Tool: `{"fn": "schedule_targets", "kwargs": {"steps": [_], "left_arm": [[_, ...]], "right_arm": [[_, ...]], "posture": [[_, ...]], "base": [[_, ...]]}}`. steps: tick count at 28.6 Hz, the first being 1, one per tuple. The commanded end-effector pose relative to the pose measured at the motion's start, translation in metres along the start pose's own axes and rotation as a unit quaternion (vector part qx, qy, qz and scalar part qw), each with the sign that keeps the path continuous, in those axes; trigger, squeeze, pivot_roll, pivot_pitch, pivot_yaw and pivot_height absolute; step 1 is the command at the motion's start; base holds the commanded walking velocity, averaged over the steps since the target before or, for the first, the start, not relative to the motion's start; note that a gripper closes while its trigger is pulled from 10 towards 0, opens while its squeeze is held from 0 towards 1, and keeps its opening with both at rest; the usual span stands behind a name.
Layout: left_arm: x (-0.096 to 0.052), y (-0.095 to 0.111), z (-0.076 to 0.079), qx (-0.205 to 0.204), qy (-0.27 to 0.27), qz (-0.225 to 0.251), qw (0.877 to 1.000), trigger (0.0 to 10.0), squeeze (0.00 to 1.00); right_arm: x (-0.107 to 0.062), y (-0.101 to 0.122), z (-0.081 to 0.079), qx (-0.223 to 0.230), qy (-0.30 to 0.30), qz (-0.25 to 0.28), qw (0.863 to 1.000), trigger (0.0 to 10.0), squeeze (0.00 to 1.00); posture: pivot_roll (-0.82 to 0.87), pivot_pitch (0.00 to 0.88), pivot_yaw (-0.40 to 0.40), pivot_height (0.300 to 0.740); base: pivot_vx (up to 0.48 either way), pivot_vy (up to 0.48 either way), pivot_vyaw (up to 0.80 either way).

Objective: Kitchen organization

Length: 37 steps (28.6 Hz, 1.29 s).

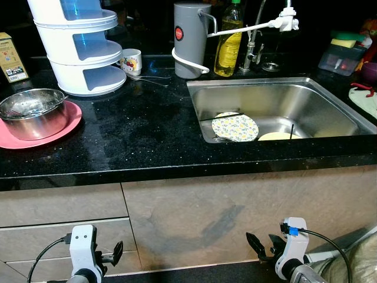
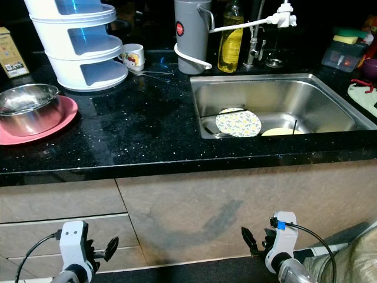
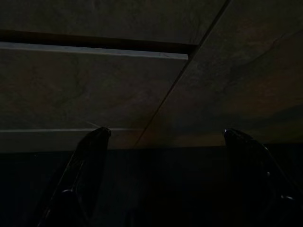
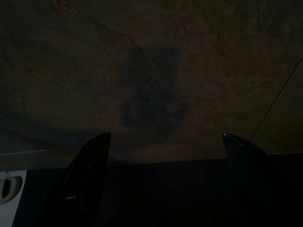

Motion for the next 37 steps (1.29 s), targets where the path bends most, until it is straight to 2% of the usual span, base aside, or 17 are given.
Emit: {"fn": "schedule_targets", "kwargs": {"steps": [1, 37], "left_arm": [[-0.0008, -0.0026, -0.0029, 0.005, 0.001, -0.009, 1.0, 10.0, 0.0], [-0.0003, -0.0037, -0.0039, 0.006, 0.002, -0.013, 1.0, 10.0, 0.0]], "right_arm": [[0.0, -0.002, -0.0003, 0.0, 0.0, -0.004, 1.0, 10.0, 0.0], [0.0002, -0.0016, -0.0007, 0.001, -0.001, -0.002, 1.0, 10.0, 0.0]], "posture": [[0.03, 0.006, -0.029, 0.74], [0.03, 0.001, -0.025, 0.74]], "base": [[0.0, 0.0, 0.0], [0.0, 0.0, 0.0]]}}
Point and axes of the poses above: a point about 5 cm out from each wrist's last joint towards the gripper, its own x axis pointing out of the wrist towards the gripper, its own y axis along the axis of the wrist's last joint, z = x × y, the point moved 5 cm from there along x, pointing out of the wrist towards the gripper, and after that the axes turned 4 degrees about -x, right-handed, at the moved point
